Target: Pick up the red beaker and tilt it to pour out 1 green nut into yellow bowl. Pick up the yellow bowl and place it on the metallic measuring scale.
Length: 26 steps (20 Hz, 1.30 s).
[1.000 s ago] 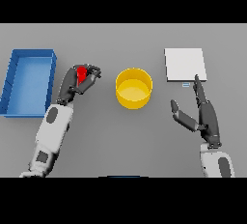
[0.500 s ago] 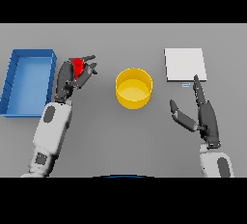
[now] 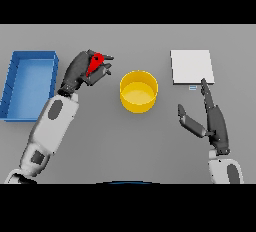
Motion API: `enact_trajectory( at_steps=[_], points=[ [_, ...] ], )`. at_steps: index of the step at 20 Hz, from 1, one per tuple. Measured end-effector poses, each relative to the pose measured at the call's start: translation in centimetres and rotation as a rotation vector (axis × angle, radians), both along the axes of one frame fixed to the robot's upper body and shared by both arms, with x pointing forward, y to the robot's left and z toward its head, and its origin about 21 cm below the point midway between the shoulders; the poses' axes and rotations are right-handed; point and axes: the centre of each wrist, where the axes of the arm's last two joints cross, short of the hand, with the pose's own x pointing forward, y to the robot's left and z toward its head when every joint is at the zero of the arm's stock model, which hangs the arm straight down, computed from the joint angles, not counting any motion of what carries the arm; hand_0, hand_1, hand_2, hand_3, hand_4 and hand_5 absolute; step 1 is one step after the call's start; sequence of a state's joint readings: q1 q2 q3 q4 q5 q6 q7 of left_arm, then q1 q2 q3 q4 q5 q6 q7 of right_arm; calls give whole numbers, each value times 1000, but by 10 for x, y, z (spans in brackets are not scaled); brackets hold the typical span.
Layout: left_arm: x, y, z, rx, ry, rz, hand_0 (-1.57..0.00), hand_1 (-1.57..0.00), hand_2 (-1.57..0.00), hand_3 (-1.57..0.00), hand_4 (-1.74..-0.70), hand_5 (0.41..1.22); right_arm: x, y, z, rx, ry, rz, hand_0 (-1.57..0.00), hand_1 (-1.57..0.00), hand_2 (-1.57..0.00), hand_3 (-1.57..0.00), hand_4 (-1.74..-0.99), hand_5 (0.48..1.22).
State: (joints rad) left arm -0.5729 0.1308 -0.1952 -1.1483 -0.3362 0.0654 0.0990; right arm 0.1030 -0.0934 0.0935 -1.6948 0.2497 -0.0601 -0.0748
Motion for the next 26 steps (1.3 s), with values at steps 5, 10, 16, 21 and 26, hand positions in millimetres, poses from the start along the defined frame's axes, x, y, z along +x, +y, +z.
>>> enact_trajectory(
  at_steps=[5, 10, 16, 21, 26],
  points=[
    [15, -12, 11, 226, -10, -10, -1568, -1568, -1568, -1567, -1738, 1131, 3, 3, 1, 13, 6, 11, 1, 1, 1, 1, -1252, 685],
    [21, -37, 24, 616, -110, -85, -1570, -1570, -1570, -1570, -1740, 1161, 0, 3, 4, 23, -3, 20, 1, 1, 1, 1, -1267, 698],
    [29, -49, 36, 928, -206, -199, -1571, -1571, -1571, -1571, -1666, 1205, -2, 9, 7, 34, -13, 22, 1, 1, 1, 1, -1283, 702],
    [28, -73, 48, 1180, -255, -363, -1571, -1571, -1571, -1336, -1707, 1216, -1, 5, -3, 70, 2, -2, 1, 1, 1, 1, -1294, 672],
    [28, -96, 47, 1396, -312, -496, -1571, -1571, -1571, -1494, -1729, 1219, -1, 10, -7, 109, 0, 1, 1, 1, 1, 1, -1290, 644]
  ],
)
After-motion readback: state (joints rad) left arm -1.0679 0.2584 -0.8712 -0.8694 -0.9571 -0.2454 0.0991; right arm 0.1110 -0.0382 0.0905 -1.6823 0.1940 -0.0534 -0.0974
